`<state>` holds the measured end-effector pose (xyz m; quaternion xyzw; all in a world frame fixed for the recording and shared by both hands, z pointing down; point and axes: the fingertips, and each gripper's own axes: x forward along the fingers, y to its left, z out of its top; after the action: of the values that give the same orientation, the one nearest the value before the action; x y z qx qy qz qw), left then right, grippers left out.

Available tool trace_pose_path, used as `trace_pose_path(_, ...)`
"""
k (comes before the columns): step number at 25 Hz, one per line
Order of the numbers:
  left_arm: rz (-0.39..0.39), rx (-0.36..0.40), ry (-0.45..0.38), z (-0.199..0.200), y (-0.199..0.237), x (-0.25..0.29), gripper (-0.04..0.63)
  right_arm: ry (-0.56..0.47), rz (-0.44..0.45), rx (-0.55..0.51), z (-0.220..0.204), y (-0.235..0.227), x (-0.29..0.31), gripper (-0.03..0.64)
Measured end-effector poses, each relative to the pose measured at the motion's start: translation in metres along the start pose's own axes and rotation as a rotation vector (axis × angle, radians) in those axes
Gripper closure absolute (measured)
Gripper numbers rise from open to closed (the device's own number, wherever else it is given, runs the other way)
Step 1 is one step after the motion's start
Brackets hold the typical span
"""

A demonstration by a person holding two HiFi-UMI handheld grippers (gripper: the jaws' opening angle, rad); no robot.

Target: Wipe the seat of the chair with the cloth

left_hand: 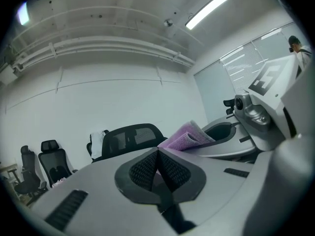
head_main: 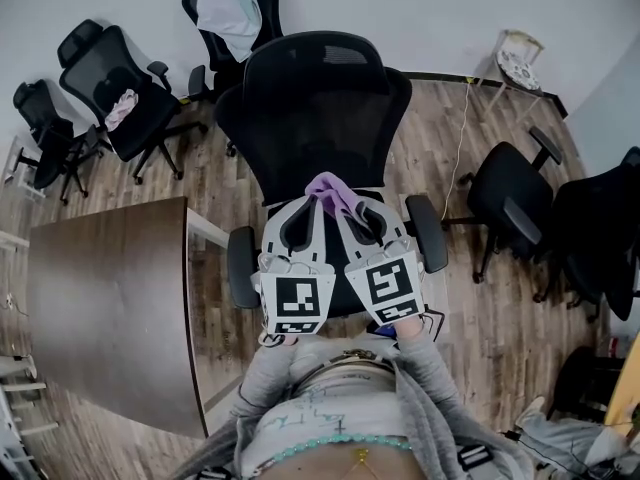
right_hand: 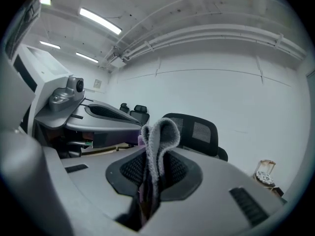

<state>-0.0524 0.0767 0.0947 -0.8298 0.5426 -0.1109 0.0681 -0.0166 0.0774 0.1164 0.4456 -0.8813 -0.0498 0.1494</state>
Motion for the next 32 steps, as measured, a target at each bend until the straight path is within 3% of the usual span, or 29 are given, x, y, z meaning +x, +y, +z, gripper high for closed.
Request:
trace_pose_path(17,-0.028,-0.05,-0.088,0.034,-0.013,0.004,0.597,-0.049,-0.035,0.037,0.023,-0.024,-0.017,0.566)
trace_pose_path(32,-0.026,-0.035,-0.08,0.036,-0.018,-0.003,0.597,-0.056,-0.026,0.042,0.025,-0.018,-0.023,0.566)
